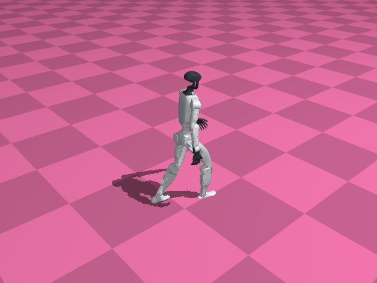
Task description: Walk
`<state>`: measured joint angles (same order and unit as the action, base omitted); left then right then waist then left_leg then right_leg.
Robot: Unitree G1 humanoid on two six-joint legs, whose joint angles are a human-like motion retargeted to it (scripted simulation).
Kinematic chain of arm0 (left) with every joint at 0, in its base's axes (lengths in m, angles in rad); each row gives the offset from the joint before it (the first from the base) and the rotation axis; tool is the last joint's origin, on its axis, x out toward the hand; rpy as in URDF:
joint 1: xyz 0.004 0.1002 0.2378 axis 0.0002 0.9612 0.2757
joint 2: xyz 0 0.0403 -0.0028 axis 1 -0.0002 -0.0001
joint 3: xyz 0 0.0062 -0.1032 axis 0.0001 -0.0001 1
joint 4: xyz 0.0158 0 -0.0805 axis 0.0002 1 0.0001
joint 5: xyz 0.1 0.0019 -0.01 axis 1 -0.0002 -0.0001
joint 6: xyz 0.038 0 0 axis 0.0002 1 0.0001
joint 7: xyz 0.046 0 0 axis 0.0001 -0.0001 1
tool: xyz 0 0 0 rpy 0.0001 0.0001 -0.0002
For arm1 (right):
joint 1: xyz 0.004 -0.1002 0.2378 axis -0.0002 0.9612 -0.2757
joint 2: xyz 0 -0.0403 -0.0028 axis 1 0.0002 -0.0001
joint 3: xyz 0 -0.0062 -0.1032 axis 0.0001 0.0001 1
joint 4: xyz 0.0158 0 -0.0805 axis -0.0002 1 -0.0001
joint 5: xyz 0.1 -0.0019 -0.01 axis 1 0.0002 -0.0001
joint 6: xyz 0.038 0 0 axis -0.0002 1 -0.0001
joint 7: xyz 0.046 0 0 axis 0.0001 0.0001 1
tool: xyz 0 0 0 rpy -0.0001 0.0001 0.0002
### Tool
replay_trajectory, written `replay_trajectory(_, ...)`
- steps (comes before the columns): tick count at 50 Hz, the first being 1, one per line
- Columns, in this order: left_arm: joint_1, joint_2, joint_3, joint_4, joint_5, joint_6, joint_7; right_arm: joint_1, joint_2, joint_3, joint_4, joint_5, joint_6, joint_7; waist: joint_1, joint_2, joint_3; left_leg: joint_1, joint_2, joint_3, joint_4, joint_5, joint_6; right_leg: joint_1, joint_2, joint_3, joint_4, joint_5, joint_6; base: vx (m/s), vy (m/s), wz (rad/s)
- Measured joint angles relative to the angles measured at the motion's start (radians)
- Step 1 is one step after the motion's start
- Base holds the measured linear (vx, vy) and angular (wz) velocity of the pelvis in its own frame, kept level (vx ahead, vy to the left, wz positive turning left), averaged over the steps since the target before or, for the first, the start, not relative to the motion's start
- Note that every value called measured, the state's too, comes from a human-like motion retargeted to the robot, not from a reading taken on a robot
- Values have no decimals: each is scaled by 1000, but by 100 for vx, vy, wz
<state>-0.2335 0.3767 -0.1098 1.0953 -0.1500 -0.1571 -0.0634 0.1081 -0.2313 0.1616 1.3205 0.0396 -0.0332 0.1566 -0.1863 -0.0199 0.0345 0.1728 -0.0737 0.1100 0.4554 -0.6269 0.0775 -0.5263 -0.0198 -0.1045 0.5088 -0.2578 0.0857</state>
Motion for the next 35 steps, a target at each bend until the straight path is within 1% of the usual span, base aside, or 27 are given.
replay_trajectory(2, 31, -31, -9, 19, 3, 5, -9, 4, 4, -3, 14, 4, -2, -10, 15, 31, 4, -40, 31, -54, 177, 51, -44, 37, 50, -13, 48, -10, -34, 61, -14, -55)
replay_trajectory(5, 77, -72, -44, 48, 28, 13, -36, -10, 5, -4, 12, 23, -9, -29, 37, 95, 13, -174, 146, -67, 555, 182, -110, 116, 143, -42, 39, -46, -93, 57, -12, -35)
replay_trajectory(7, 107, -94, -73, 58, 58, 23, -49, -27, 3, 0, -7, 32, -15, -47, 68, 116, 18, -269, 210, -61, 745, 230, -110, 165, 186, -40, 33, -78, -123, 59, -10, -41)
replay_trajectory(8, 121, -102, -87, 62, 75, 28, -55, -40, 0, 2, -18, 36, -17, -58, 87, 120, 21, -318, 235, -60, 817, 222, -99, 193, 201, -36, 25, -93, -132, 61, -10, -42)
replay_trajectory(10, 131, -110, -108, 72, 110, 43, -68, -90, -7, -5, -37, 44, -17, -76, 128, 112, 31, -419, 258, -64, 898, 184, -69, 278, 219, -14, -55, -95, -143, 63, -9, -47)
replay_trajectory(12, 174, -122, -118, 81, 127, 50, -66, -125, -15, 0, -66, 52, -24, -98, 173, 102, 40, -496, 275, -58, 903, 117, -43, 332, 229, 15, -50, -136, -147, 65, -6, -68)
replay_trajectory(15, 224, -127, -118, 100, 137, 62, -67, -212, -34, -8, -121, 82, -28, -127, 226, 47, 65, -579, 242, -29, 752, 61, -17, 445, 195, 79, -100, -180, -137, 69, -2, -77)
replay_trajectory(17, 264, -138, -112, 124, 135, 67, -61, -262, -52, -6, -168, 103, -38, -147, 249, 19, 75, -614, 208, -21, 584, 60, -23, 498, 169, 120, -104, -220, -131, 71, 3, -85)
replay_trajectory(19, 297, -150, -102, 157, 136, 72, -55, -313, -72, 0, -217, 121, -49, -166, 261, -13, 80, -628, 153, -25, 375, 100, -43, 538, 131, 155, -95, -262, -125, 70, 6, -77)
replay_trajectory(22, 344, -164, -81, 204, 143, 82, -49, -383, -97, 6, -291, 141, -64, -189, 265, -58, 72, -621, 61, -55, 56, 189, -75, 567, 75, 198, -47, -329, -116, 68, 9, -68)
replay_trajectory(25, 387, -177, -52, 243, 142, 94, -46, -424, -106, 4, -361, 156, -80, -208, 274, -75, 54, -636, 16, -88, -43, 224, -88, 573, 50, 225, 39, -390, -116, 68, 13, -75)
replay_trajectory(28, 403, -186, -16, 283, 130, 105, -50, -435, -96, 2, -412, 163, -85, -218, 282, -118, 36, -609, -48, -81, -48, 290, -71, 567, -13, 239, 175, -428, -100, 69, 15, -75)
replay_trajectory(30, 414, -194, 1, 300, 116, 111, -49, -419, -81, 6, -426, 158, -87, -218, 280, -145, 24, -604, -90, -68, 12, 310, -50, 553, -73, 224, 298, -407, -78, 67, 16, -72)
replay_trajectory(31, 409, -190, 12, 310, 103, 113, -52, -410, -70, 13, -426, 155, -83, -209, 281, -166, 23, -590, -114, -55, 32, 305, -36, 534, -119, 212, 383, -366, -65, 66, 17, -79)
replay_trajectory(33, 398, -180, 25, 320, 76, 115, -56, -387, -44, 30, -415, 149, -76, -183, 272, -207, 23, -558, -165, -33, 62, 281, -1, 482, -198, 205, 566, -253, -34, 64, 17, -71)
replay_trajectory(35, 375, -159, 31, 319, 58, 114, -57, -371, -13, 52, -382, 142, -66, -144, 257, -241, 26, -509, -204, -9, 54, 251, 35, 398, -264, 206, 745, -136, -19, 63, 18, -66)
